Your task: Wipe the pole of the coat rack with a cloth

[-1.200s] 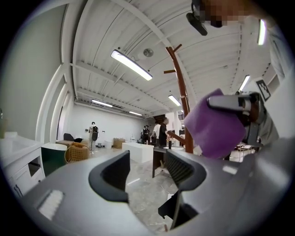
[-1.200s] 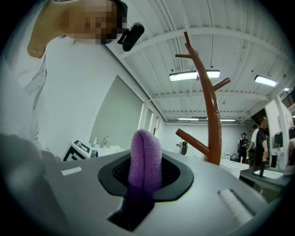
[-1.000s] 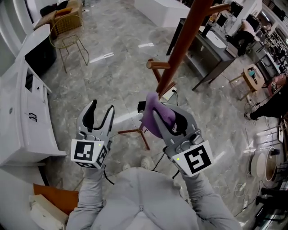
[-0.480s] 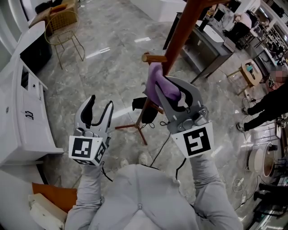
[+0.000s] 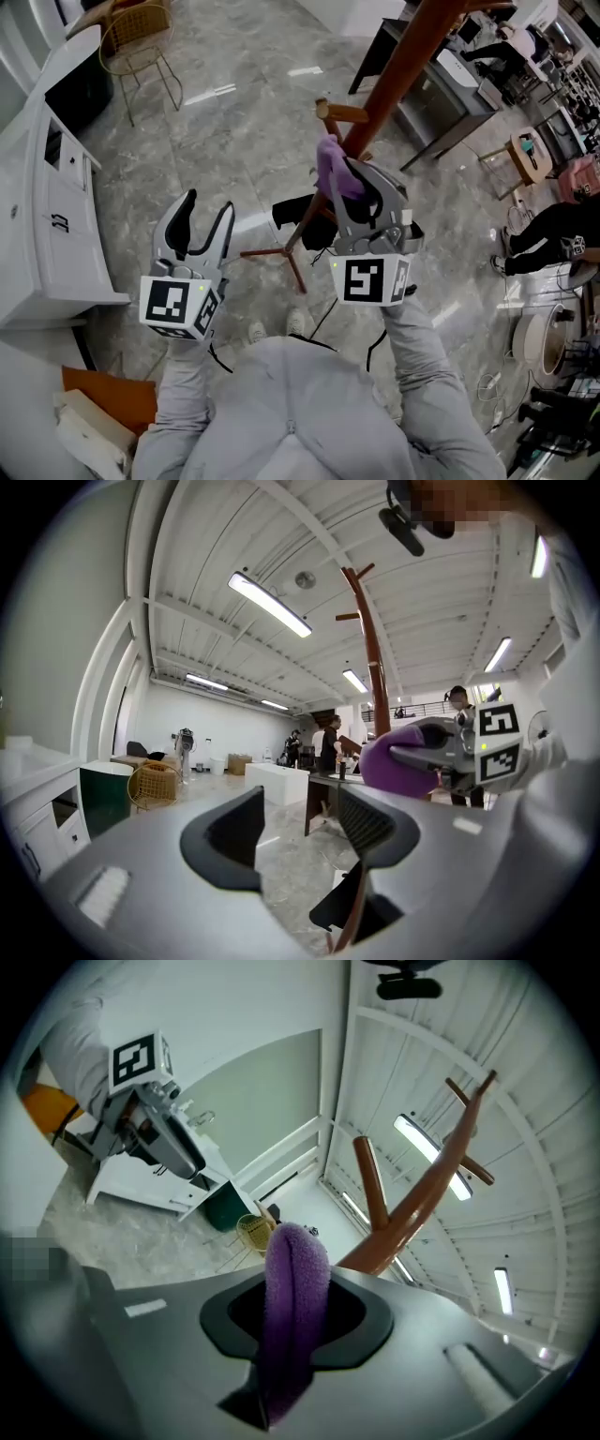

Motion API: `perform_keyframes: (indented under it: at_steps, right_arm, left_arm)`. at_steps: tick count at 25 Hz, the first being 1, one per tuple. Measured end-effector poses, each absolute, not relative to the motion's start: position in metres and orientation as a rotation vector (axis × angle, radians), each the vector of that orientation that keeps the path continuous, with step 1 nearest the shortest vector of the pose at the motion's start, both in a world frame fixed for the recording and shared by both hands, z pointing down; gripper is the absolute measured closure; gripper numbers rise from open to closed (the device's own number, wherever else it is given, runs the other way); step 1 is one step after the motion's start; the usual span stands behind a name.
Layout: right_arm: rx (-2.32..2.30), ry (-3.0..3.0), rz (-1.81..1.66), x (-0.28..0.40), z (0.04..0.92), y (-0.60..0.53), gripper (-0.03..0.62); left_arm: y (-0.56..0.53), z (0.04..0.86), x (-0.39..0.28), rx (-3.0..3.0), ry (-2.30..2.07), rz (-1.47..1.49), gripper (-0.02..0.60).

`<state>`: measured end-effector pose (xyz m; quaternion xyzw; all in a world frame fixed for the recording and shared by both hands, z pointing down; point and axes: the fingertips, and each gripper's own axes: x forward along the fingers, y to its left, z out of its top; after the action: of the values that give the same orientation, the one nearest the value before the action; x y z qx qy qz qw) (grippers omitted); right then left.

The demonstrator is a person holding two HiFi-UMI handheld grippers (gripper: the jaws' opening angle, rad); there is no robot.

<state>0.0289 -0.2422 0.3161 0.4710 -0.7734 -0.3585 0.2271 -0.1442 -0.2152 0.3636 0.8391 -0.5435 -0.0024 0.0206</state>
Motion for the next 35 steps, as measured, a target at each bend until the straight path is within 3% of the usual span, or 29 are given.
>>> perform_keyframes:
  at_steps: [18, 35]
  right_arm:
    - [0.997, -1.655, -0.860, 0.008, 0.462, -0.263, 0.525]
    - [0.807, -1.543, -0.836, -0.013, 0.508, -0.259, 0.525]
  left_arm:
    - [-0.214, 0.391, -0.156, 2.567, -1.640, 0.010, 0.314]
    - [-0.226, 0.405, -0.176, 2.539, -1.629, -0.002, 0.314]
